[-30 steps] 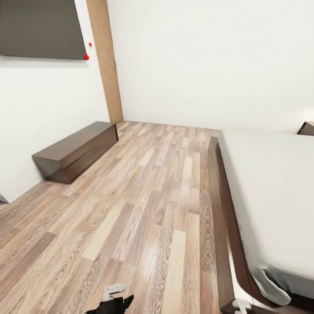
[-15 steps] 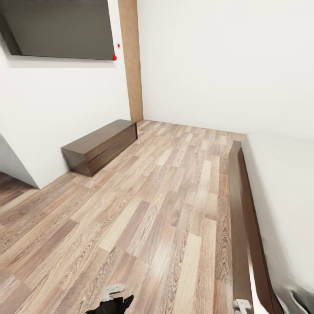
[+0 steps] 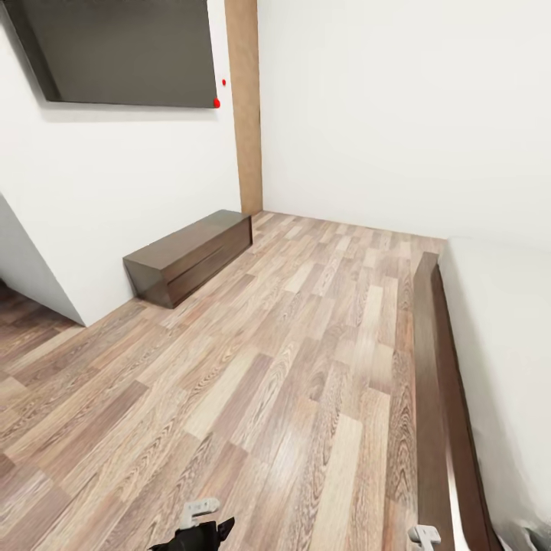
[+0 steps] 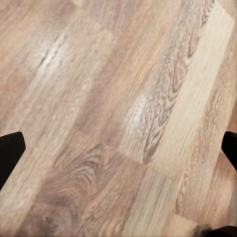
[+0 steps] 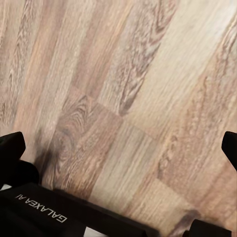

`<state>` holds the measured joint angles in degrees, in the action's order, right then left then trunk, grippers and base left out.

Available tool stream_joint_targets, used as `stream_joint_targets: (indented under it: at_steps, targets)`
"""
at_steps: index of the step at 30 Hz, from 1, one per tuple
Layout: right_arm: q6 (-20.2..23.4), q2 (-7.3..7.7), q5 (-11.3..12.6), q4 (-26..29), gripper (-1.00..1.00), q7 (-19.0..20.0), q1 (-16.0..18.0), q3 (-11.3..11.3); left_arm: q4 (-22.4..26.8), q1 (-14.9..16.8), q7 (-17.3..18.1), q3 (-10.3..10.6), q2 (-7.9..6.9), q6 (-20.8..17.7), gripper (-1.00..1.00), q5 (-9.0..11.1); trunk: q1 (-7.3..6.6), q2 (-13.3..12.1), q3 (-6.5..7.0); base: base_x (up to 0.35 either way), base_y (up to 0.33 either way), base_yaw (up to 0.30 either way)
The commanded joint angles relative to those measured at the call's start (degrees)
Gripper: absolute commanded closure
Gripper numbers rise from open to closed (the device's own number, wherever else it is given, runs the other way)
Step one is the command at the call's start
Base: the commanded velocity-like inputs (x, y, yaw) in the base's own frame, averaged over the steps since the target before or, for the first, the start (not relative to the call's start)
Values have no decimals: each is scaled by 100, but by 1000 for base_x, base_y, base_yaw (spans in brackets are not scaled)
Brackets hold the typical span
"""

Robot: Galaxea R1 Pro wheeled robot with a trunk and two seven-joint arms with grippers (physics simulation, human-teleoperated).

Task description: In the bedroom, move the book from the bed onto either nightstand, and place the two sandals side by side next to the bed.

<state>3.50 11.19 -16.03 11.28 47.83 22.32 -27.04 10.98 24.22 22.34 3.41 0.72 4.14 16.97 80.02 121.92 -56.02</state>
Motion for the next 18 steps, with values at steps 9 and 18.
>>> stream_joint_targets:
  at_steps: [9, 18]
  targets:
    - [37, -2, -41, 5, -100, 26, 3, -49, -9, 4, 8, 37, -2, 25, -100, 41, -199, -361, 158, 0, 0, 1]
    - [37, -2, -41, 5, -100, 25, 2, -50, -9, 4, 8, 37, -2, 25, -100, 42, -397, -722, 319, 0, 0, 0]
